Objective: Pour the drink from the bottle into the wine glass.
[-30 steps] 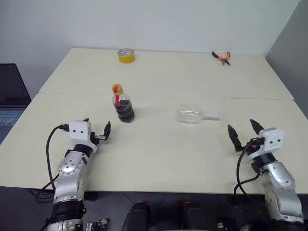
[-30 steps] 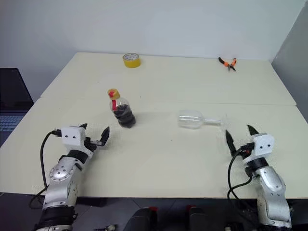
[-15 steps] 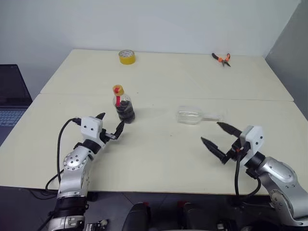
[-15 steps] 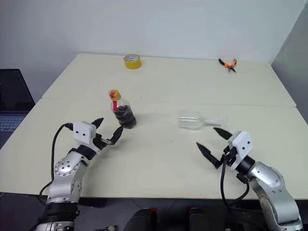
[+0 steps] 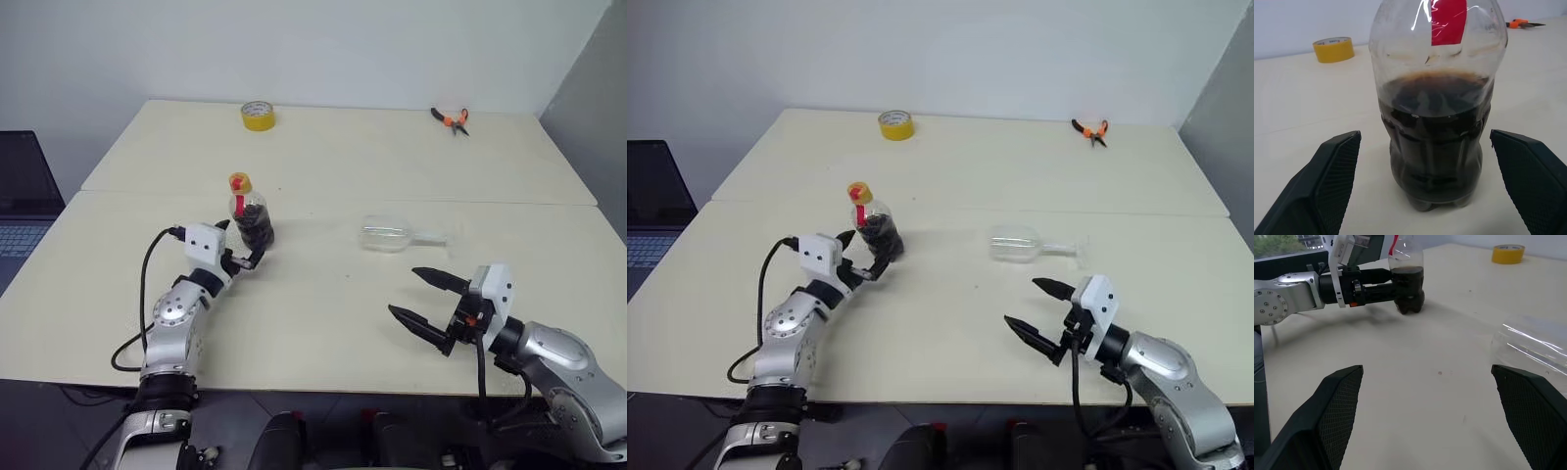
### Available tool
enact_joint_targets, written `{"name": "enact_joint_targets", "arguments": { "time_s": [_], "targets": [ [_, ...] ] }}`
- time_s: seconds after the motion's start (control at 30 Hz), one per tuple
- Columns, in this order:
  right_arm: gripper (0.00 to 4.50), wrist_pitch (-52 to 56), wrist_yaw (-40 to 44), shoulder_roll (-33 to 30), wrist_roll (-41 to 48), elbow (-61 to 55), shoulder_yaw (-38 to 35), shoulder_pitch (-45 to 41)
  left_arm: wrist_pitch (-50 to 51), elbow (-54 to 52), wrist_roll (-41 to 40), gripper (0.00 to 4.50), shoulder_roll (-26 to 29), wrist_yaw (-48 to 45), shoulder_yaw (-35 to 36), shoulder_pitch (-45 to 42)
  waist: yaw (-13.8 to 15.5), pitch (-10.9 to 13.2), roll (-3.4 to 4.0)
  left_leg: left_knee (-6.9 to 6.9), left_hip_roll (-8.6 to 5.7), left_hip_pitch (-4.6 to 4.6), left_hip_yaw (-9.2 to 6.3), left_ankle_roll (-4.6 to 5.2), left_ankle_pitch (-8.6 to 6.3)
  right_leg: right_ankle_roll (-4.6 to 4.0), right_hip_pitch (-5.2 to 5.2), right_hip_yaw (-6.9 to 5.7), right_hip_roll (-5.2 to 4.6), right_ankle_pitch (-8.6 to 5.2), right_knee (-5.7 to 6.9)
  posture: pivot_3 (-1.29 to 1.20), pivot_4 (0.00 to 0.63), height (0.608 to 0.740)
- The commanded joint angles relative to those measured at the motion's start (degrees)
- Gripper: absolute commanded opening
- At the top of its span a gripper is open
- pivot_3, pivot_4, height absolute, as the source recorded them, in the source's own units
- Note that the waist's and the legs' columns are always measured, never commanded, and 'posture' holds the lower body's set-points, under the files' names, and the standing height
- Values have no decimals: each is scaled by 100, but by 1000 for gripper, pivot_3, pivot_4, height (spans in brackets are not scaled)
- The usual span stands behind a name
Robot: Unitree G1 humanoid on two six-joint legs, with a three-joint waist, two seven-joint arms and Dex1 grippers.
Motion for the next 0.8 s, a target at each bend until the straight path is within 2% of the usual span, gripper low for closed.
{"name": "enact_joint_targets", "arguments": {
  "time_s": [0.03, 0.8],
  "targets": [
    [4500, -95, -13, 79, 21, -130, 21, -177, -155, 67, 18, 4487, -64, 79, -3, -188, 0, 0, 0, 0, 0, 0, 0, 0, 0, 0, 0, 0, 0, 0, 0, 0, 150, 740],
    [4500, 567, -464, 421, 404, -383, 109, -1112, -144, 1006, 32, 4487, -245, 81, -144, -946, -1, 0, -1, 0, -1, -3, -2, 0, 0, 0, -1, -4, 0, 0, -2, 0, 150, 740]
  ]
}}
